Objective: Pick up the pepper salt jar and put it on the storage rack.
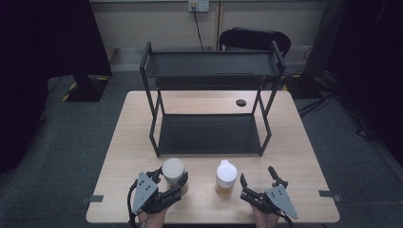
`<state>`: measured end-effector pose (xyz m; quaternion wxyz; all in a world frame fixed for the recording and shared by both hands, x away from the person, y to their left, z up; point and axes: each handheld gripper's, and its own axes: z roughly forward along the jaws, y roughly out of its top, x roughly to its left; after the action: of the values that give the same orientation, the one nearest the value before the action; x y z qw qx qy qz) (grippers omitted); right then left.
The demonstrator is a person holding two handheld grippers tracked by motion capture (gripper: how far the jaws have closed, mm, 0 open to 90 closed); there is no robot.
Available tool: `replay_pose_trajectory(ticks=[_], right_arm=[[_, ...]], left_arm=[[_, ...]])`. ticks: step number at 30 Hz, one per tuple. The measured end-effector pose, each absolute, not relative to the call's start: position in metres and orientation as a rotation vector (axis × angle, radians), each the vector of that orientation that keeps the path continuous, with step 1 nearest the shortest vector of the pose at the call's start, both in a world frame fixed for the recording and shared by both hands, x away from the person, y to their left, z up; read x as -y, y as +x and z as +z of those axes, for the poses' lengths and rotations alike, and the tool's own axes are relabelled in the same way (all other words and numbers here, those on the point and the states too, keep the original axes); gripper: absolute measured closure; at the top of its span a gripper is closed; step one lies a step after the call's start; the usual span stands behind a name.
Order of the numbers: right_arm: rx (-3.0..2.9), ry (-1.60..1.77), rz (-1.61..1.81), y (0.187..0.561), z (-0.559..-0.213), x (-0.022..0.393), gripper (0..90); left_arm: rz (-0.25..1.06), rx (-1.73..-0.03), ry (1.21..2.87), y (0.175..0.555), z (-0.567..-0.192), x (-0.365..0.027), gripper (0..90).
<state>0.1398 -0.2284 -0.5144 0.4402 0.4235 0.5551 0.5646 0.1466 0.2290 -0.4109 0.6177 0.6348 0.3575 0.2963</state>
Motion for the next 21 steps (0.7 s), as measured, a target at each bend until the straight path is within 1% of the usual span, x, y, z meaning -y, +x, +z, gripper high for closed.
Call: replay_pose_trajectory(ticks=[9,21], right_arm=[[-1.379,1.052,1.402,0.14,-0.514,0.228,0.3],[-1.379,1.052,1.402,0.14,-0.514,0.228,0.4]], left_arm=[[0.698,-0.828,1.457,0.159,-0.393,-0.231,34.3],[0.711,-0.785,1.455,0.178,-0.356,-0.235,34.3]])
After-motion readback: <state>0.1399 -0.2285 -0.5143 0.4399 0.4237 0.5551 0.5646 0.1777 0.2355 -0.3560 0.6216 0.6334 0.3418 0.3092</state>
